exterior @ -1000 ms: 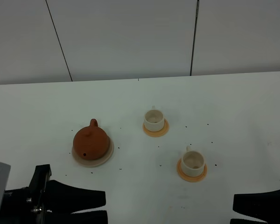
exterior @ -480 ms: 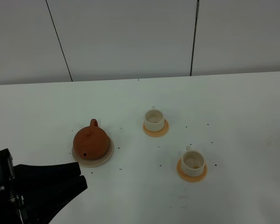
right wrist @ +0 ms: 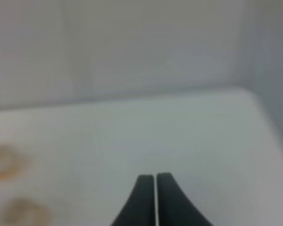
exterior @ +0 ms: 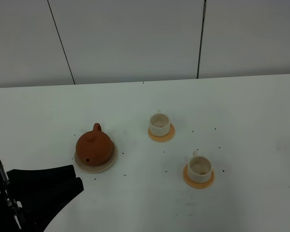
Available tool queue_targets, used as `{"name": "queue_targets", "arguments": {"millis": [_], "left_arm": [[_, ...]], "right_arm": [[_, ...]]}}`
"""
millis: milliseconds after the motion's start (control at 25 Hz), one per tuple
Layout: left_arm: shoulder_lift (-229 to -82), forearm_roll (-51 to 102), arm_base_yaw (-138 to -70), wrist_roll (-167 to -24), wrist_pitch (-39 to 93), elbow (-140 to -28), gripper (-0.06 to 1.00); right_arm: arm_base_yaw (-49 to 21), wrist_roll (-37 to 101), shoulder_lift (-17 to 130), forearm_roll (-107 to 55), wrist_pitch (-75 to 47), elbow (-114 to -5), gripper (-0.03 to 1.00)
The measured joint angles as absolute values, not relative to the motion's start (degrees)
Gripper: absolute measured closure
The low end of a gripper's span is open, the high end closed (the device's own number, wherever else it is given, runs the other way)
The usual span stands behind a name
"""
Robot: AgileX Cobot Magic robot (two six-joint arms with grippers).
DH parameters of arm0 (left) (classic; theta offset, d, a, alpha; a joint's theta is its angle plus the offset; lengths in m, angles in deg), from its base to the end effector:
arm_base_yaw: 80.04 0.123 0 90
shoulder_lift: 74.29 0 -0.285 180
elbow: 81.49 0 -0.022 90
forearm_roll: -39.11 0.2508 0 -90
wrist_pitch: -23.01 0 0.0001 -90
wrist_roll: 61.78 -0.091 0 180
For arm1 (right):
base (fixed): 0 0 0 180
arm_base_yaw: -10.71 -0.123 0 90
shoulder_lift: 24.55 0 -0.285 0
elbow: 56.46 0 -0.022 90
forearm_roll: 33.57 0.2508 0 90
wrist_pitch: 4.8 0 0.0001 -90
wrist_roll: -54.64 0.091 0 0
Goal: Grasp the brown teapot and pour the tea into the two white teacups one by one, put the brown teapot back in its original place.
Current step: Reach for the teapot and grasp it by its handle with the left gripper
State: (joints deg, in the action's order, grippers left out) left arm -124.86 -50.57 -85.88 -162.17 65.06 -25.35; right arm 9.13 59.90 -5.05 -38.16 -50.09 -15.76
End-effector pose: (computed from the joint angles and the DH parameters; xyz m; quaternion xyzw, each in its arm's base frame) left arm 0.1232 -0.0739 0.2724 0.3199 0.7115 -0.2640 0.5672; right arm 0.0257 -0.0045 0.3376 0.0203 0.7951 -0.0036 0.6062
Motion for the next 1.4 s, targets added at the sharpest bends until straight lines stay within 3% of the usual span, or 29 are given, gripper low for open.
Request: {"name": "queue_targets", "arguments": {"millis": [80,320,640,1000,1160,1400], "left_arm": [[-124.86,-50.34,-85.88,-162.1,64.28,-25.35,0.67],[-124.86,-50.35,-85.88,-162.05,63.14,-25.35,0.67],[-124.86,-50.4,-85.88,-159.64,62.81,-25.35,0.67],[-124.86,-48.25,-85.88,-155.74,58.79,-26.7,0.67],[-125.42,-35.15,-85.88,-147.21,54.83,-33.32,0.67],[-134.16,-3.75,-85.88,-121.11,58.44,-46.36,0.67]], "right_arm": [[9.05,63.52,-5.52,-41.66,-56.12,-17.19,0.98],[8.6,59.02,-10.01,-32.6,-64.37,-17.1,0.98],[8.6,60.36,-17.11,-32.1,-65.7,-7.63,0.96],[8.08,58.52,-17.11,-32.83,-65.91,-7.27,0.94],[8.08,58.4,-17.11,-32.76,-65.91,-7.27,0.94],[8.08,57.92,-17.11,-31.85,-65.91,-7.27,0.93]]}}
